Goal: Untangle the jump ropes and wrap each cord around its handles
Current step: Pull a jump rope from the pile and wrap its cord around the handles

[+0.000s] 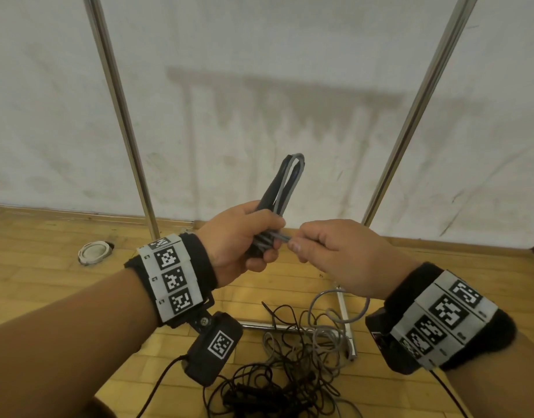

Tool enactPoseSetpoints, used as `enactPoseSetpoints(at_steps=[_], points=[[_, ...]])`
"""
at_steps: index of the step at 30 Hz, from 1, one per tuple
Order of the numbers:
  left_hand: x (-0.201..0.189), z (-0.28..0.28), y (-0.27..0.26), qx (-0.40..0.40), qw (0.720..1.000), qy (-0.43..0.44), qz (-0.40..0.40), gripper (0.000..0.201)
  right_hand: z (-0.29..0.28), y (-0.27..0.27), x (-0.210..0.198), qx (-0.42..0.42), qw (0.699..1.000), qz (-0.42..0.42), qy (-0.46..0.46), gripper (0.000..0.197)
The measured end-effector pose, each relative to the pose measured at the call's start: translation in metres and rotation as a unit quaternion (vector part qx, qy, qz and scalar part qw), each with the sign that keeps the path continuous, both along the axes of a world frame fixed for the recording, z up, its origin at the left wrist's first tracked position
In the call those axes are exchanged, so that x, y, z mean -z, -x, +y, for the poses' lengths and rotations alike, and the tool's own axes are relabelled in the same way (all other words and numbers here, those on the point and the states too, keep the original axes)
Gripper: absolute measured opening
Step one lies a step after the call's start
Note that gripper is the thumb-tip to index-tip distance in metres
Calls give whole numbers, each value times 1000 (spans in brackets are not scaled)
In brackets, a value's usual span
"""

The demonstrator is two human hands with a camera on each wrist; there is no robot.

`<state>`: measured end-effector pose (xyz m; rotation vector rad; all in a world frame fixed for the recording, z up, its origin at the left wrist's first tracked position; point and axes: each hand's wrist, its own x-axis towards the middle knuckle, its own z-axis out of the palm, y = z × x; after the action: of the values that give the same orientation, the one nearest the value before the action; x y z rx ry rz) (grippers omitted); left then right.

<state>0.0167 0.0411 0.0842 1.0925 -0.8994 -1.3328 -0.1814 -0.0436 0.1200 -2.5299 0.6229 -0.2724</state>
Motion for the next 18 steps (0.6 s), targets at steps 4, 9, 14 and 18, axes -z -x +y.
enactPoseSetpoints(at_steps=[4,9,14,18], points=[[-2,-2,1,13,999,21,-35,16,-2,1,1,-20,999,-4,-40,26],[-13,4,-5,68,988,23,-137,19,-22,16,13,-28,979,58,-194,18],[-3,14,18,253,815,-127,-506,21,-37,23,31,0,971,232,-59,10],[22,10,46,253,722,-192,-614,38,-32,10,26,16,974,222,-49,22]])
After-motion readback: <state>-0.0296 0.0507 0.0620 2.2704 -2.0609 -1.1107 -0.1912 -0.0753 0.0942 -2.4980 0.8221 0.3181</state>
